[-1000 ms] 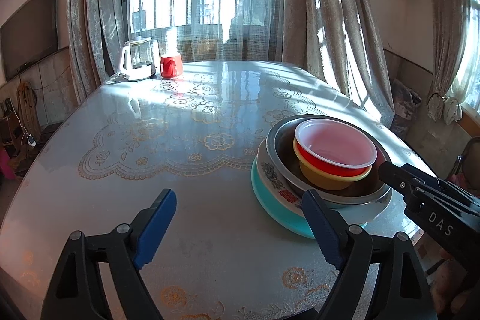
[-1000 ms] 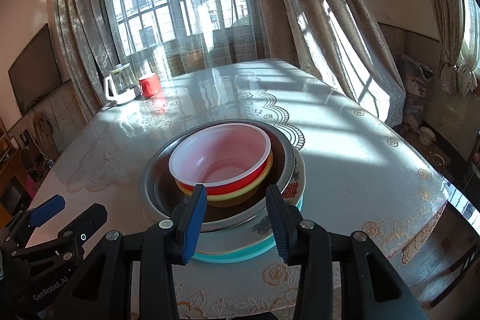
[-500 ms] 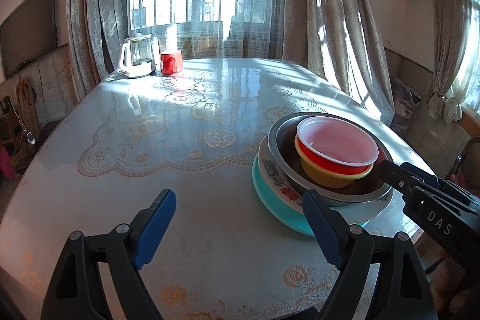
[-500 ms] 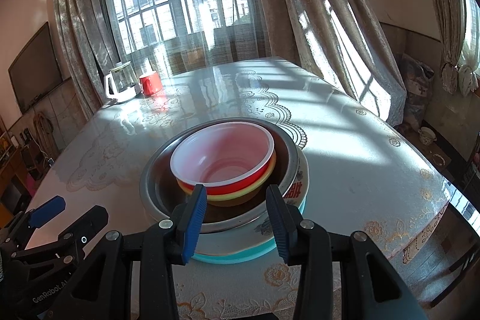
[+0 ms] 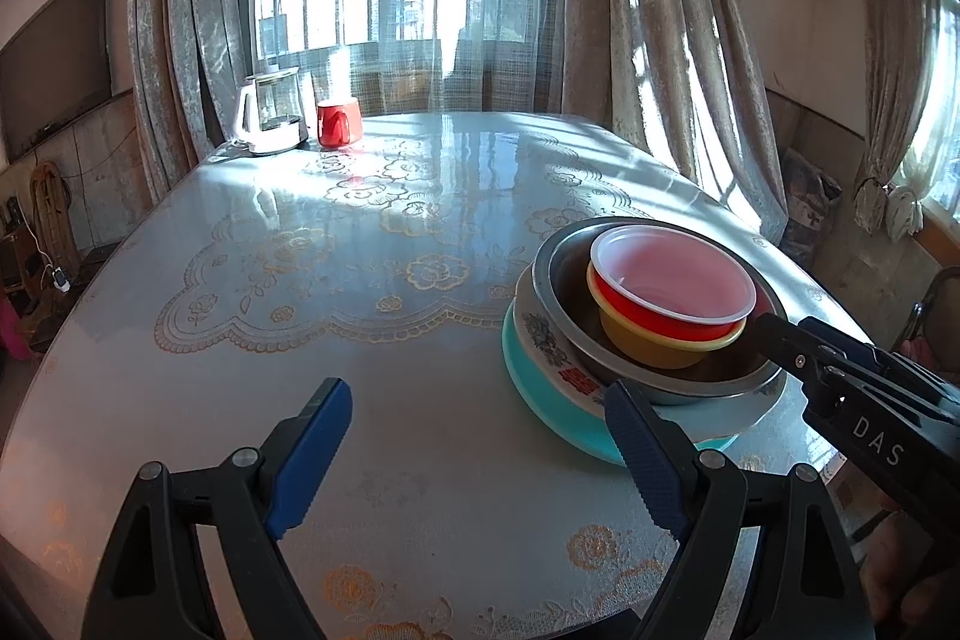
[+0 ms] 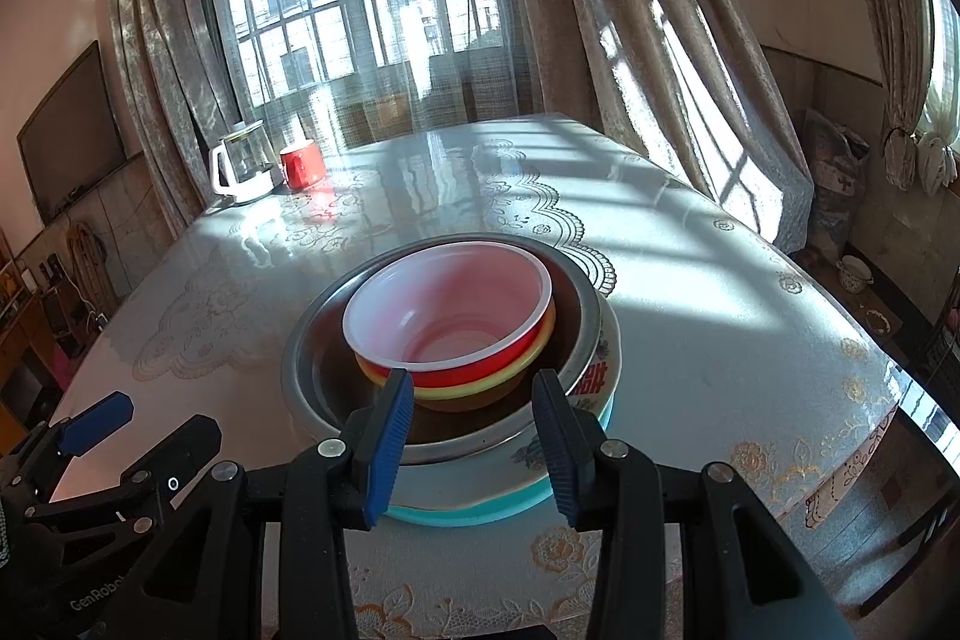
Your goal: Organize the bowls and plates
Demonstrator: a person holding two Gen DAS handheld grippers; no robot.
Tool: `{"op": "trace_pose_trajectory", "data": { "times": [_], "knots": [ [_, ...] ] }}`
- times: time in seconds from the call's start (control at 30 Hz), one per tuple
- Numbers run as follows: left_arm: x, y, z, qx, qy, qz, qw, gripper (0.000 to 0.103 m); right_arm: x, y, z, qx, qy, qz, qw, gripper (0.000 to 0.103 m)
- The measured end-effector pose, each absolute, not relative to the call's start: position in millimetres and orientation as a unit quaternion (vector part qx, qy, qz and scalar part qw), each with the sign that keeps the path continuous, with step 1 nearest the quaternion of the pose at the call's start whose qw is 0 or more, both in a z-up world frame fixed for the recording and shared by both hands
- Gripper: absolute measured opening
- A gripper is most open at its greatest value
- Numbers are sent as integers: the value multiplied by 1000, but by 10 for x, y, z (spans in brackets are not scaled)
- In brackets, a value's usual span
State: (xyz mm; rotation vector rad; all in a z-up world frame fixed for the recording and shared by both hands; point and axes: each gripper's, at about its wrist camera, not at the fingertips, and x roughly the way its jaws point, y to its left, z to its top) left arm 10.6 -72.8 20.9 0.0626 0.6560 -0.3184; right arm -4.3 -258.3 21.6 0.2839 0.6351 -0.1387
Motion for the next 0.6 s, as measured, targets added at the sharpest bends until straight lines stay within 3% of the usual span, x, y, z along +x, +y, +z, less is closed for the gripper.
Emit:
{"op": "trace_pose_trajectory", "data": {
  "times": [0.6],
  "knots": [
    [135,-703,199,22,309,-165,936,87,-38,-2598,213,141,304,-68,940,42]
  ]
}}
